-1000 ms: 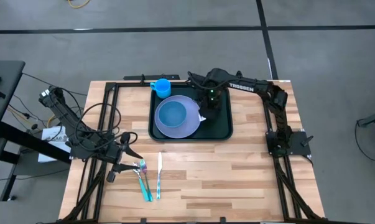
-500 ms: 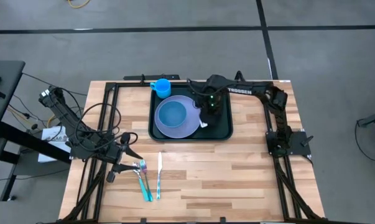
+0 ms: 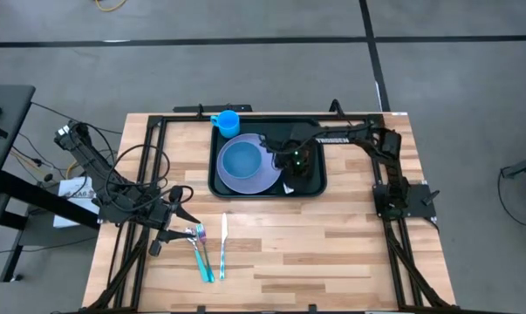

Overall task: Set up tray
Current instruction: Put the black napkin on the black tray beside the purple plate

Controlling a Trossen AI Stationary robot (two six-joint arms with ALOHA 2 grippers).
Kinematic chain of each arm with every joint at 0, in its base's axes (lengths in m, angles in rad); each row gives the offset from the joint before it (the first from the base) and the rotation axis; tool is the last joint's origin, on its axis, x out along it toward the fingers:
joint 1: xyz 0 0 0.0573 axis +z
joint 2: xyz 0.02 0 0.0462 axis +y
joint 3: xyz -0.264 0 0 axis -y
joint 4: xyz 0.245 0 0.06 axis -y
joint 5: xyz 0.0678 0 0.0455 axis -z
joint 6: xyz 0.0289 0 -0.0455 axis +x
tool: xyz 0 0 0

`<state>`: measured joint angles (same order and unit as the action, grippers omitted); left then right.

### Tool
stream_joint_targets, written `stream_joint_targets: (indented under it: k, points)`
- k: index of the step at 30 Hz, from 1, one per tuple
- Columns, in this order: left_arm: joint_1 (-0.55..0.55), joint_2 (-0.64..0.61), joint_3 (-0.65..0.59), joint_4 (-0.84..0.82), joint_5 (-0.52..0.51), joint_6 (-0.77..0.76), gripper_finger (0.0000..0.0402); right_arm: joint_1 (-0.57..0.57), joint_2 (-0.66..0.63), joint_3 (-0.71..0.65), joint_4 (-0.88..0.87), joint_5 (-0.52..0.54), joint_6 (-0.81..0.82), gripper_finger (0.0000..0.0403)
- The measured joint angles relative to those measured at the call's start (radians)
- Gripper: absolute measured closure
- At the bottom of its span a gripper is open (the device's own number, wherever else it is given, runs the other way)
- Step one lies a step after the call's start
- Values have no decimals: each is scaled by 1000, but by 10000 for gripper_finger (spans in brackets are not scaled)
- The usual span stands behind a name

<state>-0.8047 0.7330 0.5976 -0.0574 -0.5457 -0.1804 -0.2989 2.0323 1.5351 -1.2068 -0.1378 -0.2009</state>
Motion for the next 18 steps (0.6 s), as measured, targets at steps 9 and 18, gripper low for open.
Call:
stream_joint_targets:
  k: [9,18]
  points:
    - [0,0,0,3,0,0,237,-49,0,-30,47,57,-14,398]
    - [0,0,0,3,-1,0,237,-87,0,-30,72,87,-45,397]
